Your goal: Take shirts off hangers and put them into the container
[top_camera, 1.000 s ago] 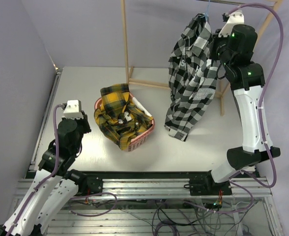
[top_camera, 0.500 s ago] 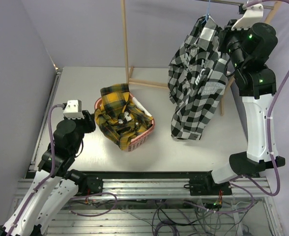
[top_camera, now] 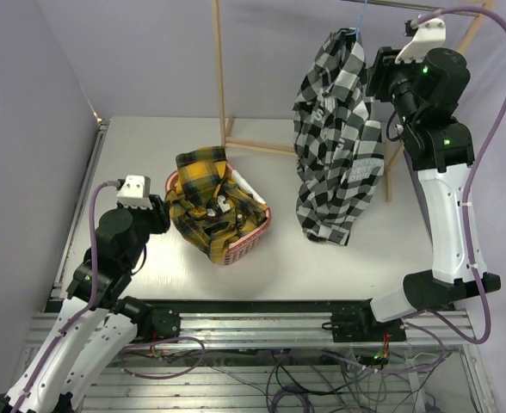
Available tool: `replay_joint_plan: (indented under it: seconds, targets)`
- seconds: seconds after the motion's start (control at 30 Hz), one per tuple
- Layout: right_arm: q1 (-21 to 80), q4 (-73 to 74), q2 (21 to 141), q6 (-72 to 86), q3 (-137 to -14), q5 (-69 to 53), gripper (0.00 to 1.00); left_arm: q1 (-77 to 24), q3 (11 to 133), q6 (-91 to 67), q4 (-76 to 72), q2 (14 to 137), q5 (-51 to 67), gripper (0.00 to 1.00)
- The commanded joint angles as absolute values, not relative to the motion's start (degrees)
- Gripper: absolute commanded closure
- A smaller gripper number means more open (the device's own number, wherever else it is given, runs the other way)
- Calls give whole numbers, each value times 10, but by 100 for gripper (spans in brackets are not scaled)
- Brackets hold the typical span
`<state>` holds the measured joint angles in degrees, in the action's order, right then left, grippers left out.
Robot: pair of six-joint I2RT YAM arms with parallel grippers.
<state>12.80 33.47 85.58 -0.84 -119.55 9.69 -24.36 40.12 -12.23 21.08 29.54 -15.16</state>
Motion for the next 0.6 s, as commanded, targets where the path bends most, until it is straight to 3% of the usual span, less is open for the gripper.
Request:
replay_joint_plan:
  seconds: [0.0, 0.3, 0.57]
  targets:
    - [124, 342, 832, -8, -1163, 111, 48, -241, 403, -111, 192, 298, -133, 49]
    - [115, 390, 862, 9, -1137, 95, 48, -241, 399, -110, 189, 298, -138, 51]
    - [106, 390, 874, 14, -1124, 99, 55, -241, 397, -108, 186, 301, -140, 52]
